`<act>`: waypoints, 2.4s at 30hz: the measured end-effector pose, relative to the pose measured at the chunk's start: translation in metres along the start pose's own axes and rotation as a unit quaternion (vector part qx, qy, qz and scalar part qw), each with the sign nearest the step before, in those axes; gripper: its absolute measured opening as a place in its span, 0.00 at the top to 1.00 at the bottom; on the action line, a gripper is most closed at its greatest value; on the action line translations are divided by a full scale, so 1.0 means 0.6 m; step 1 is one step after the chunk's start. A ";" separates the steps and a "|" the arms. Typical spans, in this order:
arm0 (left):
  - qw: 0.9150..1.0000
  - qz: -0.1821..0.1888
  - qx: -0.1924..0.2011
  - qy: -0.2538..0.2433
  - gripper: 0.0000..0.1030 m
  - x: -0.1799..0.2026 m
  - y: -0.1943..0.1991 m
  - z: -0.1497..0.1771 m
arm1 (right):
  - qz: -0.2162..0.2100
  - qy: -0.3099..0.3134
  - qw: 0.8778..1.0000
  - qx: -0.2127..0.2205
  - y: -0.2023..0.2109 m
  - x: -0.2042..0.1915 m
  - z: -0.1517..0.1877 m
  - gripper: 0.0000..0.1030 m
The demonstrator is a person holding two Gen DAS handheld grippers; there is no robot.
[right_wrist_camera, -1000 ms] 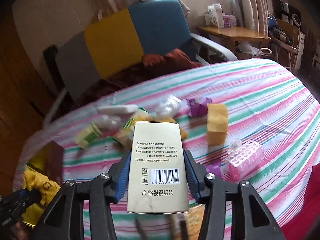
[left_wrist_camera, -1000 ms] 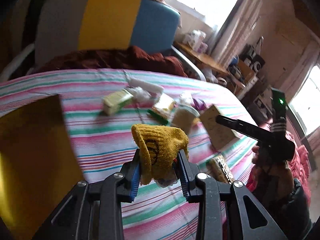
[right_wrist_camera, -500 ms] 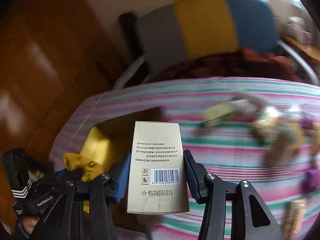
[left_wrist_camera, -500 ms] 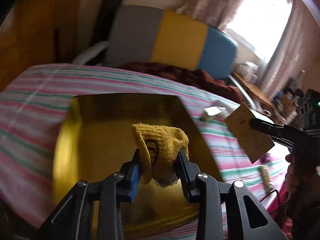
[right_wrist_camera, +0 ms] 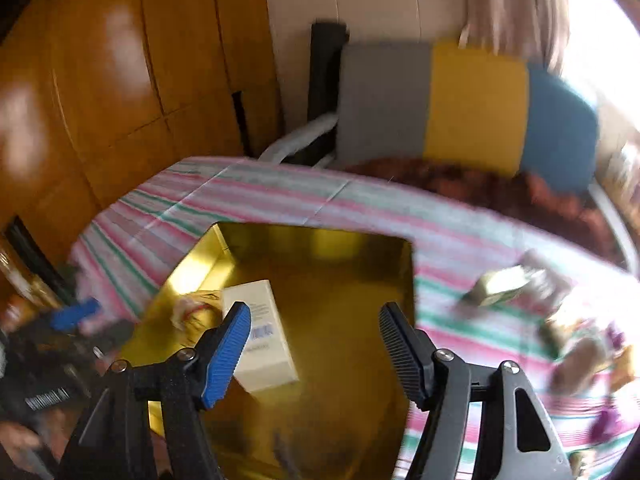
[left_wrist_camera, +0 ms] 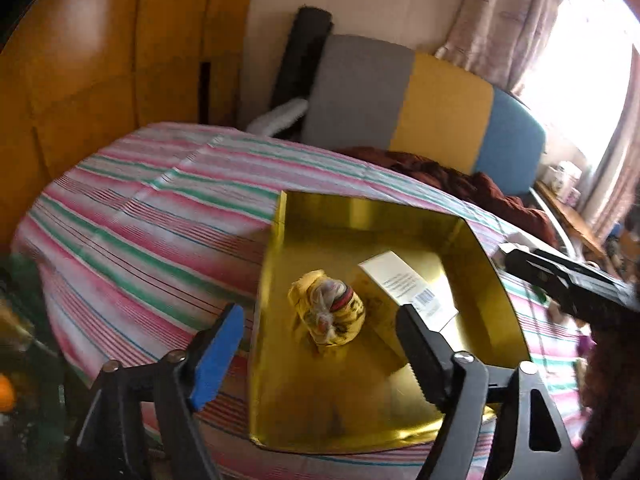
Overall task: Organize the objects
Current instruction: 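Carry both items over the gold tray and open both grippers to drop them, then move both grippers back toward the scattered items on the sheet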
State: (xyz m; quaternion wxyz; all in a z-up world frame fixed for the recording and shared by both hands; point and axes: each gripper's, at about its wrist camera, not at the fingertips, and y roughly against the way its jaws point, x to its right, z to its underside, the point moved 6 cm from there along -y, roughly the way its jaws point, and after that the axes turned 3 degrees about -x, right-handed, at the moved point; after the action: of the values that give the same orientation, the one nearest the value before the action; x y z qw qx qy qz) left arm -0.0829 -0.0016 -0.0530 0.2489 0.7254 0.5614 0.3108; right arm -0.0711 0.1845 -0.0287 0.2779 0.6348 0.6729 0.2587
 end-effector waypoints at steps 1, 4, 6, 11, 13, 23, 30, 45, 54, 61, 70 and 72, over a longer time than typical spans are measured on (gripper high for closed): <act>1.000 -0.009 0.012 -0.004 0.14 0.001 0.006 -0.003 | 0.008 0.004 1.000 0.011 0.009 0.002 0.003 0.33; 0.999 -0.023 0.034 -0.016 0.10 0.008 0.022 -0.008 | -0.012 -0.019 0.999 -0.023 0.000 0.010 0.022 0.33; 0.998 -0.035 0.046 -0.031 0.07 0.019 0.033 -0.012 | -0.027 -0.028 0.998 -0.041 -0.007 0.014 0.037 0.33; 0.995 -0.050 0.060 -0.063 0.06 0.040 0.043 -0.015 | -0.024 -0.011 0.998 -0.050 -0.006 0.006 0.069 0.33; 0.995 -0.045 0.055 -0.066 0.06 0.048 0.043 -0.012 | -0.014 -0.004 0.999 -0.044 -0.001 0.005 0.072 0.33; 0.993 -0.028 0.056 -0.104 0.06 0.099 0.056 -0.003 | 0.023 -0.026 0.999 -0.015 0.052 0.066 0.089 0.33; 0.989 -0.008 0.047 -0.138 0.06 0.148 0.053 0.009 | 0.039 -0.079 0.996 -0.019 0.073 0.142 0.114 0.32; 0.981 0.022 0.029 -0.188 0.02 0.223 0.043 0.039 | 0.043 -0.134 0.990 -0.013 0.104 0.219 0.135 0.28; 0.975 0.058 0.015 -0.213 0.02 0.272 0.036 0.051 | 0.054 -0.151 0.987 -0.010 0.126 0.257 0.151 0.27; 0.965 0.100 0.000 -0.241 0.02 0.324 0.028 0.060 | 0.110 -0.198 0.974 0.010 0.192 0.352 0.171 0.27; 0.933 0.193 -0.043 -0.300 0.02 0.468 0.009 0.088 | 0.220 -0.286 0.931 0.057 0.342 0.509 0.223 0.25; 0.924 0.213 -0.058 -0.313 0.02 0.505 0.003 0.100 | 0.229 -0.300 0.924 0.060 0.358 0.527 0.235 0.25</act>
State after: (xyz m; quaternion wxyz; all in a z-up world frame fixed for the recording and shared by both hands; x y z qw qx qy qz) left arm 0.0156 0.2911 -0.0405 0.3815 0.8726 0.2681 0.1455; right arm 0.1680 0.5125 0.0068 0.3618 0.8350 0.4083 0.0719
